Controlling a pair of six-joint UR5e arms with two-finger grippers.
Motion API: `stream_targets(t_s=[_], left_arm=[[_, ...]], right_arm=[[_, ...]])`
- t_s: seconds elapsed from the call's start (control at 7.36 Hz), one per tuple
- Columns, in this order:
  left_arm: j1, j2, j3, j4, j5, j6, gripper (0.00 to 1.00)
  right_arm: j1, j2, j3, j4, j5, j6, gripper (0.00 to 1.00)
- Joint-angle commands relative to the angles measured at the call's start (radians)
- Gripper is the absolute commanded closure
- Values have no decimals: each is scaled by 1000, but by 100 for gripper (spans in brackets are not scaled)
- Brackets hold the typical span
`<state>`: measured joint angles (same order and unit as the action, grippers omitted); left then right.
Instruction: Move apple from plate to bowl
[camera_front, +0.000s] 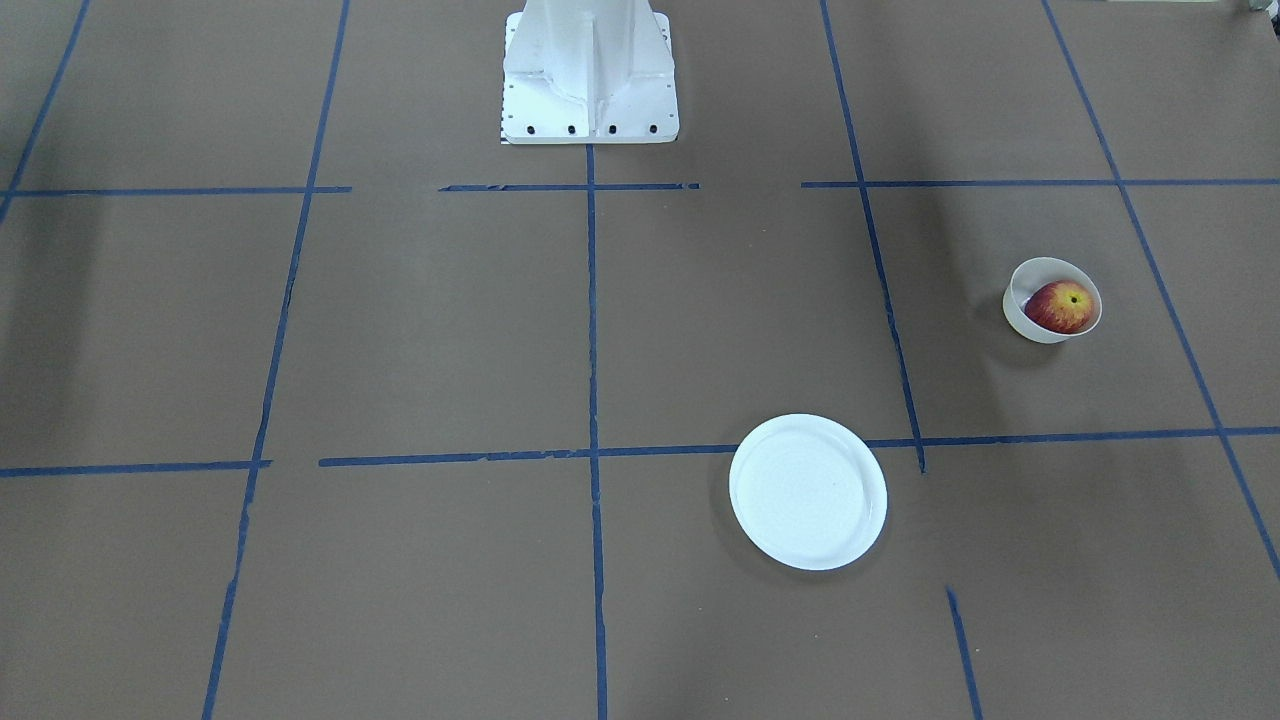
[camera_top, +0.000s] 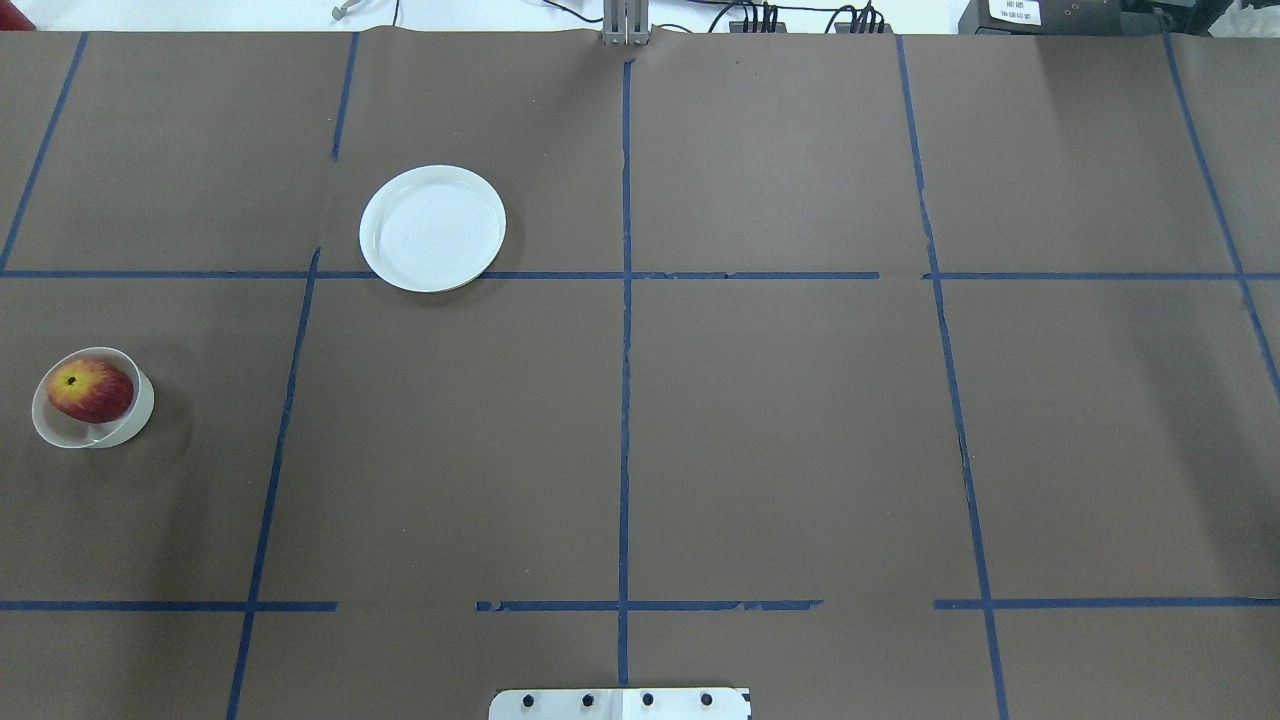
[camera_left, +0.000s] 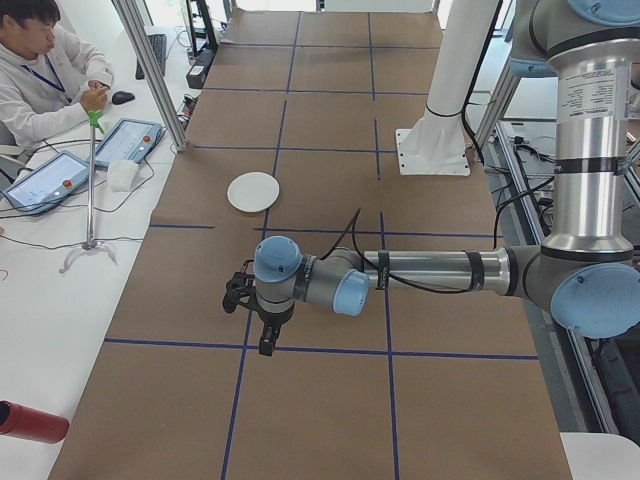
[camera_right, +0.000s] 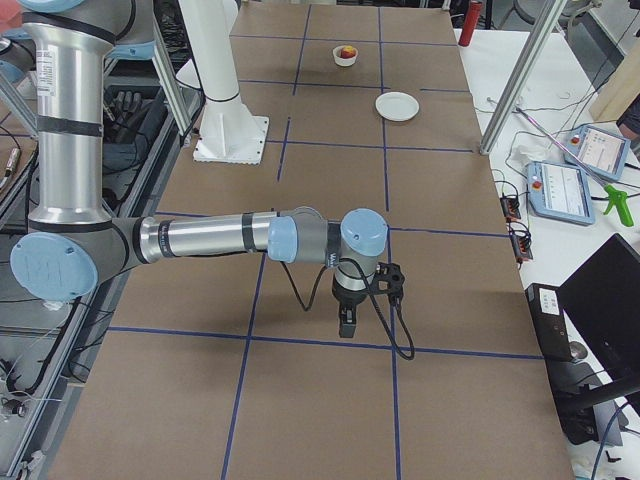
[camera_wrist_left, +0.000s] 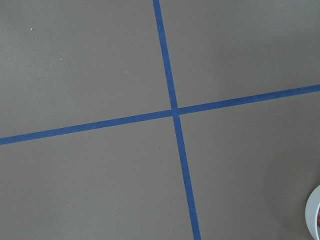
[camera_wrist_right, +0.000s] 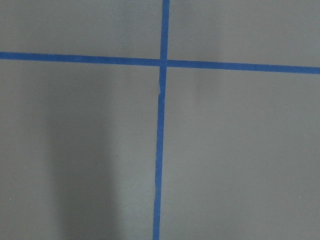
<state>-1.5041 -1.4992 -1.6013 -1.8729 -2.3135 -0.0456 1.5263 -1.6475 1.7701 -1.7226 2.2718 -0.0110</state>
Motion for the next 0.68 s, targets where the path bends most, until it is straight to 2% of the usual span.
stream_targets(t_s=[0.0, 0.27, 0.54], left_arm=[[-4, -6, -11, -8, -1, -10, 0], [-4, -4, -51, -3, -4, -8, 0], [-4, 14, -49, -17, -3, 1, 0]], right_arm=[[0, 0, 0, 0, 0, 0, 0], [0, 0, -1, 0, 0, 0, 0], [0, 0, 0, 0, 0, 0, 0]])
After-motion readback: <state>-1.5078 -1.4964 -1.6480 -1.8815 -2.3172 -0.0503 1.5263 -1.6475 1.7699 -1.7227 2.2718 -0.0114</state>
